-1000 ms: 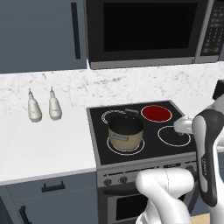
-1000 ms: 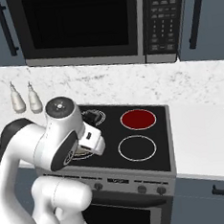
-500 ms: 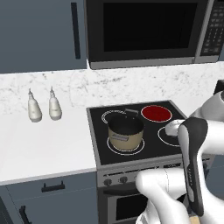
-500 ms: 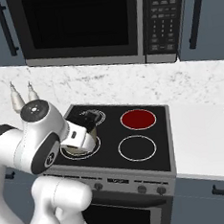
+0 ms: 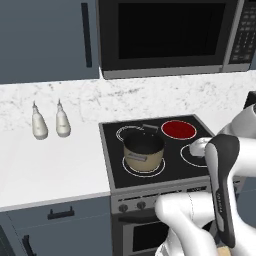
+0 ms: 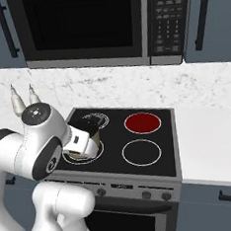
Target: Turn off the rear right burner of the stove.
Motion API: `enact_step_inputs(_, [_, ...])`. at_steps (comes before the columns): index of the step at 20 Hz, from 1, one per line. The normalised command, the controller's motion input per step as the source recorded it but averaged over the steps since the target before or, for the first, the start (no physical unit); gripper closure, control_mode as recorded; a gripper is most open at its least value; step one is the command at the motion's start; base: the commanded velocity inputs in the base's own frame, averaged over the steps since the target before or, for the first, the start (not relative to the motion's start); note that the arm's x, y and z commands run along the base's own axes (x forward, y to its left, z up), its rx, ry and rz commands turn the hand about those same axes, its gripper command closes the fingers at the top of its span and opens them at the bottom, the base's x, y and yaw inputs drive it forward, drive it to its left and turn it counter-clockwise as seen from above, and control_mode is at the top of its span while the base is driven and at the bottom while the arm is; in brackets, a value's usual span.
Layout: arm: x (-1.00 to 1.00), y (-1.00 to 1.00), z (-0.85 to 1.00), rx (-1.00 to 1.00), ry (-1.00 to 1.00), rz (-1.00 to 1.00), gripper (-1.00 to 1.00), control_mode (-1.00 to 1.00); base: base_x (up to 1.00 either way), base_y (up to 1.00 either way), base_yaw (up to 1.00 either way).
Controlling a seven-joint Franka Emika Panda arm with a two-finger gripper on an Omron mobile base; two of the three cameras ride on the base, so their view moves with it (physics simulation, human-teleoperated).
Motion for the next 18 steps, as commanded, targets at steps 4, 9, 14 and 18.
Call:
enact_step_inputs(4, [0.0, 0.0, 0.0, 0.0, 0.0, 0.0, -1.0, 1.0, -0.13, 0.32, 0.0])
enact_step_inputs(9, [0.0, 0.0, 0.0, 0.0, 0.0, 0.0, -1.0, 1.0, -0.01, 0.39, 0.01])
enact_step_inputs(14, [0.0, 0.0, 0.0, 0.0, 0.0, 0.0, -1.0, 1.0, 0.0, 0.03, 0.0])
enact_step_inputs(18, [0.0, 0.0, 0.0, 0.0, 0.0, 0.0, -1.0, 1.0, 0.0, 0.02, 0.0])
